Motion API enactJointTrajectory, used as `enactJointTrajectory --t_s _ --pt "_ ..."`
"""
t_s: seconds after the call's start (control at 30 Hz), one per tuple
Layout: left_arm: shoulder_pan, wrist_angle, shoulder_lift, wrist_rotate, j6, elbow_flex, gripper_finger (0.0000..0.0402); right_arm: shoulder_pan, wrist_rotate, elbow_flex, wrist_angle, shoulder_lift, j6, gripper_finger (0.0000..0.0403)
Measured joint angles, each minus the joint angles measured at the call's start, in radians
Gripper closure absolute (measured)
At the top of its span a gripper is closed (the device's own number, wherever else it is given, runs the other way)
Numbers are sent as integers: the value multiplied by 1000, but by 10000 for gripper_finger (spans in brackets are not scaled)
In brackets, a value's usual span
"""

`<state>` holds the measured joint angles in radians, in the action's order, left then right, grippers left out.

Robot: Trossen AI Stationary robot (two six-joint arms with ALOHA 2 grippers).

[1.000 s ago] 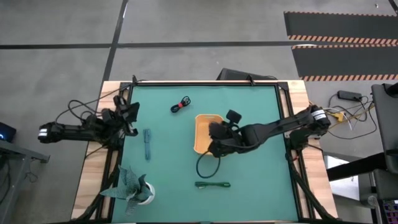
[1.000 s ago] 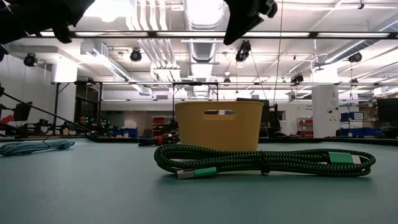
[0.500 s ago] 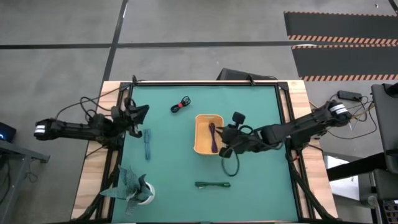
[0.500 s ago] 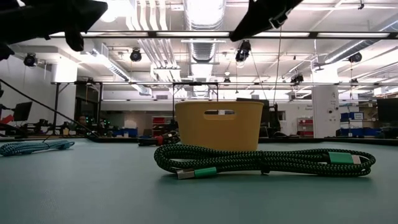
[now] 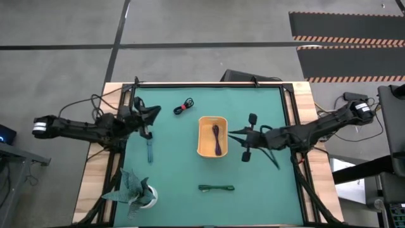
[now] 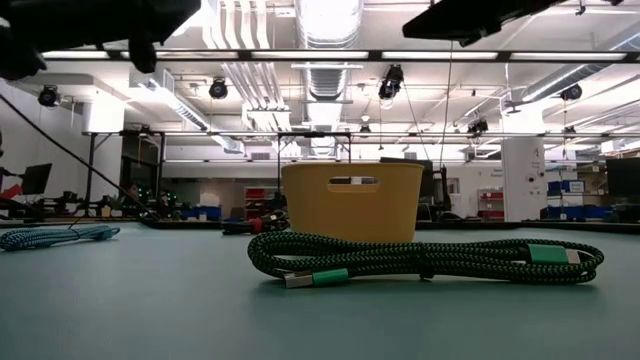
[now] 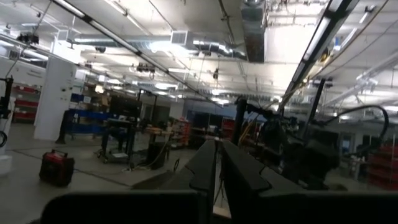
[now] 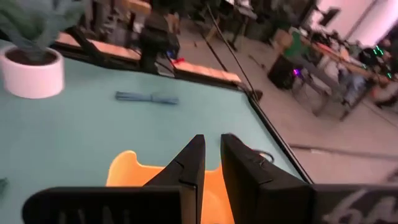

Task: Pick and place USB-C Cables
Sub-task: Put the light blue charger cable into the yellow bin

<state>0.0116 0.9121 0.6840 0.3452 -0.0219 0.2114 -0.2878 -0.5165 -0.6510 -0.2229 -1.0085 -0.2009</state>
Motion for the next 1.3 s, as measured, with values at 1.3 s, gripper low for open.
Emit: enactJointTrajectory --t_s 1.3 --pt "1 -592 589 125 -84 591 389 0 203 356 -19 602 -97 360"
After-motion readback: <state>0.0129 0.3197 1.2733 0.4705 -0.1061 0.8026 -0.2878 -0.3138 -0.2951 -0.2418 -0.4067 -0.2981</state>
